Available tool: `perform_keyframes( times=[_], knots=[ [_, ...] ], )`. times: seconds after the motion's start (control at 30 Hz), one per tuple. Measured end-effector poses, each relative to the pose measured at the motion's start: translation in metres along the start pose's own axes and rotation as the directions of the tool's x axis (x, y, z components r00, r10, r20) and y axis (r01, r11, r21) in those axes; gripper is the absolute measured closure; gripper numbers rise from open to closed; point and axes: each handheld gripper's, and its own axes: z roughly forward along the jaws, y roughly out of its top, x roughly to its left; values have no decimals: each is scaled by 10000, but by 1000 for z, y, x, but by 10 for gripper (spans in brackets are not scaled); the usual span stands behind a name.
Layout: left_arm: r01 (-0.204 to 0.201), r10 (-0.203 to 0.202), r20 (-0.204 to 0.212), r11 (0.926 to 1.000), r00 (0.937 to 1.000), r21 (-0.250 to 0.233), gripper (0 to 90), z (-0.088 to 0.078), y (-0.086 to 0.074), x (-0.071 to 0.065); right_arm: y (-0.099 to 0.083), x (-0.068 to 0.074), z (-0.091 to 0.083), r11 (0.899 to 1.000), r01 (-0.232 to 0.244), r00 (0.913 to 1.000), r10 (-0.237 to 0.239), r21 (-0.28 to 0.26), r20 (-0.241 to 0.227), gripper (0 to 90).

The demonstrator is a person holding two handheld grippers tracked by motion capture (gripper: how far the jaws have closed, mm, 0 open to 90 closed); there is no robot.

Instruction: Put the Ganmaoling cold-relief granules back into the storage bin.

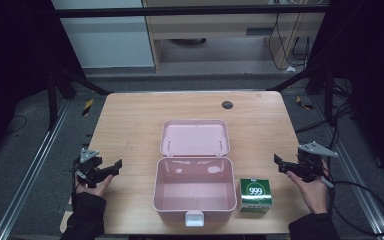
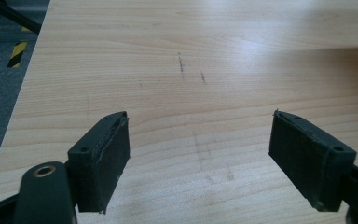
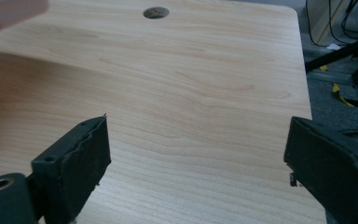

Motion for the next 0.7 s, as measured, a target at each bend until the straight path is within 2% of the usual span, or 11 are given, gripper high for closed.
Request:
perform_keyframes(
  times=[0.13,0.17,0.3,0.33,0.37,0.47,0.63,0.7],
  knots=[
    [-136,135,69,9998,9999,142,202,3,0,-2,8,2,-8,9994,331,9994,-332,-73,-83,27],
    [-201,199,87,9996,9998,183,202,3,-1,-2,13,4,-12,9991,405,9989,-408,-142,-233,8],
    [-298,295,124,9993,9995,243,207,4,-1,-3,18,7,-18,9989,364,9983,-376,-278,-438,8],
    [-345,342,129,9991,9993,237,207,4,-1,-4,19,7,-19,9988,438,9979,-449,-234,-465,9],
    [-400,396,147,9989,9991,259,209,4,-1,-4,21,9,-22,9971,703,9950,-722,-306,-684,29],
    [-473,471,81,9985,9989,269,209,4,-1,-4,23,11,-24,9971,718,9941,-736,-255,-791,39],
    [-571,564,165,9974,9983,448,209,6,-2,-4,29,13,-28,9942,1038,9864,-1067,-298,-1250,61],
    [-645,637,165,9966,9978,514,209,7,-3,-4,33,14,-30,9919,1252,9799,-1270,-212,-1540,62]
  ],
)
